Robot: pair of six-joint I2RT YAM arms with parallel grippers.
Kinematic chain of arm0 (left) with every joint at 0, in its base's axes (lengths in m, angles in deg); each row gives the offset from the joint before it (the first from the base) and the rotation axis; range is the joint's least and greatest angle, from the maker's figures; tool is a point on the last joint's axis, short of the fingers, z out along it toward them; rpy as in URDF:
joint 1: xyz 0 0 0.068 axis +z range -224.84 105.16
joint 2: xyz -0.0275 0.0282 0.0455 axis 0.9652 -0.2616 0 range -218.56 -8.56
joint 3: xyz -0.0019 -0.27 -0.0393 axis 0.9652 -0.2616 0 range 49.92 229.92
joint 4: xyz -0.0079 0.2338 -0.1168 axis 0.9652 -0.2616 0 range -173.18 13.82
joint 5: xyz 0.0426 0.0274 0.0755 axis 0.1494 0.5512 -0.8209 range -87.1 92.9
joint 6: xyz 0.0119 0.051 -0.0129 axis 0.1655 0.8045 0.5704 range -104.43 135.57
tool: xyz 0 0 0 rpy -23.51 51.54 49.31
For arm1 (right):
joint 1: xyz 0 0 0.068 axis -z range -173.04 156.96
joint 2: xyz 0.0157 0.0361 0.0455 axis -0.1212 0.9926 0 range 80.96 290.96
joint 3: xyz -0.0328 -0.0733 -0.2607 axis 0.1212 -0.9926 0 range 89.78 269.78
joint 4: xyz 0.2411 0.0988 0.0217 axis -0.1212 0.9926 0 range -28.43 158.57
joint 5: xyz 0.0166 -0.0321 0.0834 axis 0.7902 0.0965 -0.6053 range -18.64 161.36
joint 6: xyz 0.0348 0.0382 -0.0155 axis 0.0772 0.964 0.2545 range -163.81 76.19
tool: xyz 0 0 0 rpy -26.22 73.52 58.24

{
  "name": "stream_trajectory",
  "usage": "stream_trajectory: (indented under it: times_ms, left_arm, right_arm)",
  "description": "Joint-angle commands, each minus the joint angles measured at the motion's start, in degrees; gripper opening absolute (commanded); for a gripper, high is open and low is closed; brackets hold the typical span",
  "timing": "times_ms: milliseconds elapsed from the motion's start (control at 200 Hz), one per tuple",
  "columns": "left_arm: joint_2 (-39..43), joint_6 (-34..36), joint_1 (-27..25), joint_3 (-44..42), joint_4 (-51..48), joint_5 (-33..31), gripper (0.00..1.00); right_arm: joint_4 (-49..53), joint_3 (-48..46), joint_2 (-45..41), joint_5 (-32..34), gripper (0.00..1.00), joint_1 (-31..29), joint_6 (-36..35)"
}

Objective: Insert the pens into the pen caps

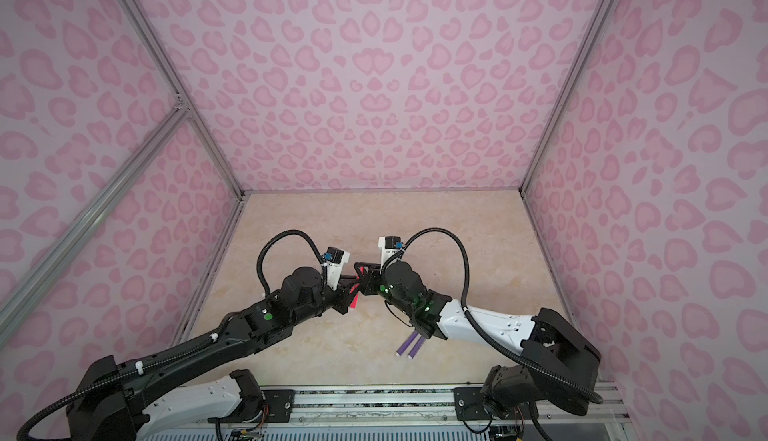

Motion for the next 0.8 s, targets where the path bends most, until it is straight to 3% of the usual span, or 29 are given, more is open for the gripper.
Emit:
stream_trajectory:
  times_ms: [0,415,625,795]
  left_arm:
    - [0.1,0.1,0.0,0.2,2.7,2.0,0.27]
    - [0.2,0.3,0.1,0.1,2.5,1.1,0.29]
    - [0.6,0.2,0.0,-0.2,2.6,0.8,0.09]
    - [0.9,0.2,0.0,0.0,2.0,0.2,0.17]
  right_arm:
    - [-1.0,-0.4,-0.8,0.0,0.01,-0.6,-0.2]
    - [-2.2,-0.5,-1.3,0.4,0.00,-1.7,-0.9]
    - [-2.1,-0.2,-0.4,0.6,0.00,-2.0,-1.0]
    - [-1.3,0.3,-0.3,1.6,0.00,-2.1,-1.5]
